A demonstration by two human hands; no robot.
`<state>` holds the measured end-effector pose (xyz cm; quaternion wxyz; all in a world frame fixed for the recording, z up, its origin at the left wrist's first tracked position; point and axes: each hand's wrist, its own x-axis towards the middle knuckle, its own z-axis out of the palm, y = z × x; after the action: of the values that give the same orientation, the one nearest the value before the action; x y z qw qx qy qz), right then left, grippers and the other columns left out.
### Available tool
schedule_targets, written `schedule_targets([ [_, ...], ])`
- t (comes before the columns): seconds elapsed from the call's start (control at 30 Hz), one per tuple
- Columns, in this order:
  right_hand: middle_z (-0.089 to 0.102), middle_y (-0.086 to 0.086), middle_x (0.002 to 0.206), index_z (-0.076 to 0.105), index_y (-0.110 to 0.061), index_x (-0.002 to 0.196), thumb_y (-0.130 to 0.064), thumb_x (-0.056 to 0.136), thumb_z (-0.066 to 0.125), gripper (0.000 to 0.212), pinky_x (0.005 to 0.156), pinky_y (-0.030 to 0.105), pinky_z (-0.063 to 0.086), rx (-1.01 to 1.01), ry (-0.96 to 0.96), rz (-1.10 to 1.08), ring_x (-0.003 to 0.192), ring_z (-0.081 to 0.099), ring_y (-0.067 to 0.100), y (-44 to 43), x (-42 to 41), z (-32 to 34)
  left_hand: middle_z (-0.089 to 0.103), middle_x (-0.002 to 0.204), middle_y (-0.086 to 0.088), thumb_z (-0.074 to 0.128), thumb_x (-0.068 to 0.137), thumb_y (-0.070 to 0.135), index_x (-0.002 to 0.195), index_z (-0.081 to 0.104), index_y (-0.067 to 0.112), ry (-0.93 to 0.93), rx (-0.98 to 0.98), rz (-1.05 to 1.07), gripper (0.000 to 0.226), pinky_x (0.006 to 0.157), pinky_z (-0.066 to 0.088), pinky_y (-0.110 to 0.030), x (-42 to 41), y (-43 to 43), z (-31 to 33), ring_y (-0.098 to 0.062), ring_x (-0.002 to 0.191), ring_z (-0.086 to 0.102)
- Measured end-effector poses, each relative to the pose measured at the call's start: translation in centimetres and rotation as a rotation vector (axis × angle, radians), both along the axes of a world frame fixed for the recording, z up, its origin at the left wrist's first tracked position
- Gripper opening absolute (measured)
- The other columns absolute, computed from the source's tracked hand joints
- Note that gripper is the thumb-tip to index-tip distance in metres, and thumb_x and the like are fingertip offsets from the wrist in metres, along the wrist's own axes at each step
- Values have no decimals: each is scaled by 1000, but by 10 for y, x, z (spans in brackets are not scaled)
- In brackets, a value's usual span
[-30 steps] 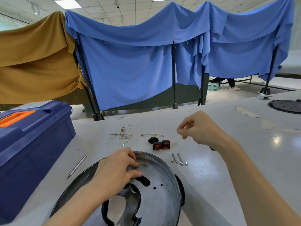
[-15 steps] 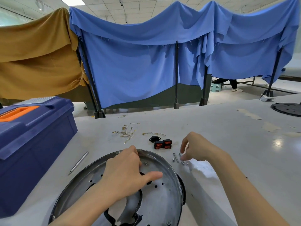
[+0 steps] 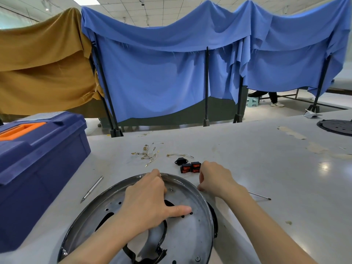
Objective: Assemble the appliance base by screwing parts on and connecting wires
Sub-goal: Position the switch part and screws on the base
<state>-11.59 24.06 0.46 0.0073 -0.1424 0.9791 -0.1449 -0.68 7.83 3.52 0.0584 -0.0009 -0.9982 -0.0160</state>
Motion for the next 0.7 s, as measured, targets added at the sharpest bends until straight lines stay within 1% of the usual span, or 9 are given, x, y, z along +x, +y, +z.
schedule_targets([
  [0.07, 63, 7, 106, 57, -12, 102, -8, 83, 57, 19, 71, 30, 39, 5, 0, 7, 95, 59, 28, 0, 1, 0, 46, 104, 13, 51, 60, 89, 86, 65, 19, -3, 9, -6, 77, 70, 42, -30, -1, 0, 0, -7, 94, 47],
  [0.17, 62, 7, 107, 57, -12, 103, -4, 82, 52, 23, 71, 30, 38, 13, -8, 23, 88, 54, 27, 0, 3, 1, 47, 103, 12, 54, 59, 88, 84, 68, 17, -2, 41, -28, 76, 70, 44, -30, -2, -2, -1, -6, 94, 47],
  [0.23, 62, 7, 107, 57, -12, 103, -2, 82, 49, 24, 71, 30, 38, 20, -13, 37, 86, 52, 26, -1, 5, 2, 47, 104, 13, 56, 59, 86, 86, 70, 16, -16, 70, -55, 77, 73, 46, -30, -3, -6, -2, -5, 95, 47],
  [0.33, 62, 7, 108, 56, -12, 104, -1, 83, 48, 25, 71, 30, 38, 33, -16, 44, 84, 49, 25, -1, 7, 3, 46, 106, 14, 63, 59, 82, 90, 71, 14, -50, 138, -105, 74, 78, 48, -33, -6, -13, -1, -3, 97, 46],
  [0.43, 61, 7, 110, 54, -11, 105, -2, 84, 48, 24, 72, 29, 37, 40, -21, 36, 90, 54, 26, -2, 9, 5, 44, 106, 17, 68, 58, 77, 84, 70, 14, -98, 177, -165, 68, 74, 45, -29, -7, -17, 3, -2, 96, 44],
  [0.5, 61, 7, 110, 52, -12, 103, -2, 85, 48, 21, 71, 29, 36, 45, -24, 33, 88, 52, 26, -2, 10, 5, 43, 107, 19, 73, 58, 72, 83, 68, 15, -128, 197, -192, 63, 78, 46, -31, -7, -18, 5, -2, 96, 45],
  [0.6, 61, 7, 110, 52, -11, 105, -1, 85, 48, 23, 71, 29, 35, 55, -31, 33, 84, 47, 24, -2, 12, 7, 45, 110, 21, 81, 58, 63, 91, 63, 22, -177, 270, -213, 55, 89, 46, -34, -5, -17, 9, -4, 99, 48],
  [0.7, 62, 7, 107, 55, -11, 104, -2, 86, 48, 21, 71, 29, 36, 47, -28, 33, 85, 50, 25, -2, 13, 11, 50, 107, 23, 88, 59, 49, 111, 57, 20, -215, 337, -236, 68, 93, 45, -32, -5, -17, 13, -5, 106, 49],
])
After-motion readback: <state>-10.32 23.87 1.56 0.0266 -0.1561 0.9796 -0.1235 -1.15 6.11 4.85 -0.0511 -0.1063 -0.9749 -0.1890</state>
